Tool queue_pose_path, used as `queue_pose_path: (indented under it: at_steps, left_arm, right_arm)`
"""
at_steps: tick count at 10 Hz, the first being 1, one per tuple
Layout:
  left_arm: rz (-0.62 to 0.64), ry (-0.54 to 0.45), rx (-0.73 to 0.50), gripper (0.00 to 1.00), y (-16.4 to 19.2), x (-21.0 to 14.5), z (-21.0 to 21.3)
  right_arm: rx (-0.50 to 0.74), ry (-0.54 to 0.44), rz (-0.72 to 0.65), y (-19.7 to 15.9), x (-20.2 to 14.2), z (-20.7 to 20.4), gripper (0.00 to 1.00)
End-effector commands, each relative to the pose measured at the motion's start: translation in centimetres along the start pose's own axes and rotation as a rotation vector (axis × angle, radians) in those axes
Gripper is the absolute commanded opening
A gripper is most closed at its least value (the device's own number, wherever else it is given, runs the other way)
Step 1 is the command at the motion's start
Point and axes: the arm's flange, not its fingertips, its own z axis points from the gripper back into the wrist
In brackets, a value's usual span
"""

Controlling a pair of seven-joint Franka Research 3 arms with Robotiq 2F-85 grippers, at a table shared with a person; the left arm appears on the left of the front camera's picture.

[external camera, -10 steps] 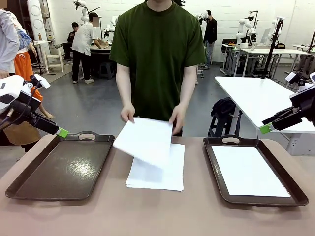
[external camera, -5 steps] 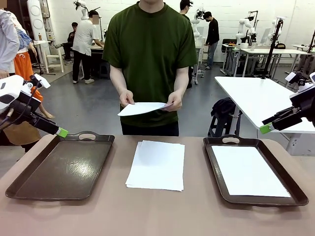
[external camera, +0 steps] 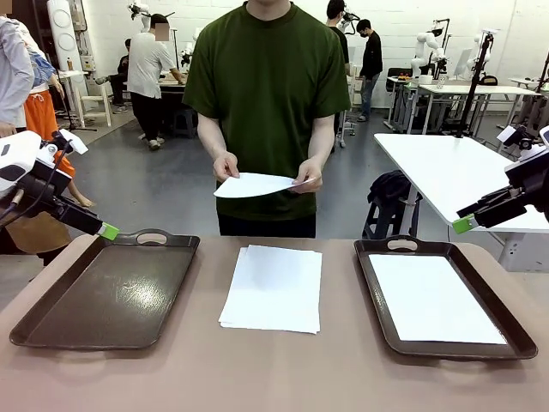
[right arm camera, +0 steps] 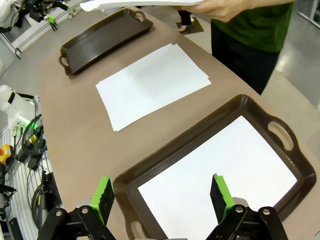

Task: Sort the A4 documents.
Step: Receive the A4 Paper.

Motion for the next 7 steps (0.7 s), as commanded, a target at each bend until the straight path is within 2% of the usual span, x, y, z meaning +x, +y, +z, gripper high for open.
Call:
queue_pose_path:
  at_steps: [1,7]
  left_arm:
    - [-0.007,-0.012,-0.002,1.0,0.34,-0.18,-0.08]
    - [-0.007,-0.012,-0.002,1.0,0.34,-0.18,-0.08]
  right_arm:
    - [-0.01,-0.003,0.007,0.02,-0.01,-0.17,1.0]
    - [-0.01,-0.003,0.007,0.02,-0.01,-0.17,1.0]
